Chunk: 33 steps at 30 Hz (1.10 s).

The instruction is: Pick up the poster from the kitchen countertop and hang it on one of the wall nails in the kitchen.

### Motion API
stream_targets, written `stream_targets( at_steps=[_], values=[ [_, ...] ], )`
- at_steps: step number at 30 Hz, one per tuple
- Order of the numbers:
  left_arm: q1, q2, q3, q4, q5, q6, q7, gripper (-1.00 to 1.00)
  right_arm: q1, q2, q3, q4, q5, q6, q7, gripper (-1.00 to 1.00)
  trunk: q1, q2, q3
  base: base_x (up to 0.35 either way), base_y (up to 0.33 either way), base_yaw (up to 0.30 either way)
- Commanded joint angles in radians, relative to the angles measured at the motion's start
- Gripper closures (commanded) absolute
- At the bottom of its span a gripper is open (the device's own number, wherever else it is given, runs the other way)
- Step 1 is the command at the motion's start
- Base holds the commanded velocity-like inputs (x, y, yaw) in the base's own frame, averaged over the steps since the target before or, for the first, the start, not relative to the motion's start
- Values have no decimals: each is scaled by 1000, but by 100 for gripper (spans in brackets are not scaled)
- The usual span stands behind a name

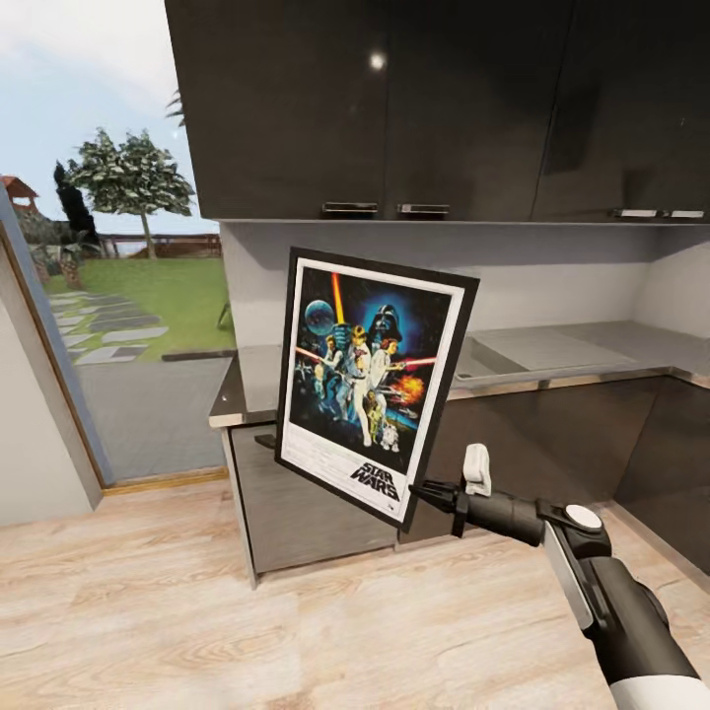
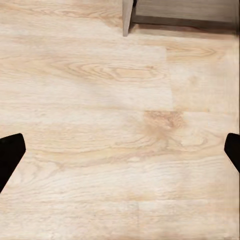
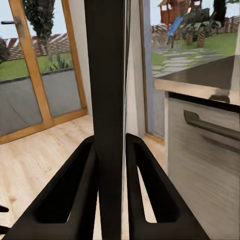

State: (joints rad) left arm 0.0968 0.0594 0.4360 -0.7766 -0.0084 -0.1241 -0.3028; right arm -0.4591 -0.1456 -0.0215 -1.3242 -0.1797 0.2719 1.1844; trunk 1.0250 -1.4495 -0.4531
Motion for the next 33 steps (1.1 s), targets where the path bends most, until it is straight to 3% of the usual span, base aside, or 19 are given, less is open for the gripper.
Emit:
stream_targets(
  at_steps=[1, 6, 17, 33],
  values=[
    [0, 8, 3, 3, -1, -2, -33, -100, 4, 0, -1, -1, -7, 14, 6, 100, 0, -1, -1, -3, 0, 33],
    [0, 21, 3, 8, -1, -2, -71, -100, 10, 0, 0, 2, -6, 15, 7, 100, 0, -1, 1, -1, 0, 161],
    [0, 23, 2, 10, -1, -2, -79, -100, 12, 1, 0, 7, -6, 17, 8, 100, 0, -1, 2, 0, 0, 84],
    [0, 23, -1, 10, -3, 0, -79, -100, 12, 1, 1, 11, -6, 16, 7, 100, -61, 111, 52, 0, 0, 0]
  ],
)
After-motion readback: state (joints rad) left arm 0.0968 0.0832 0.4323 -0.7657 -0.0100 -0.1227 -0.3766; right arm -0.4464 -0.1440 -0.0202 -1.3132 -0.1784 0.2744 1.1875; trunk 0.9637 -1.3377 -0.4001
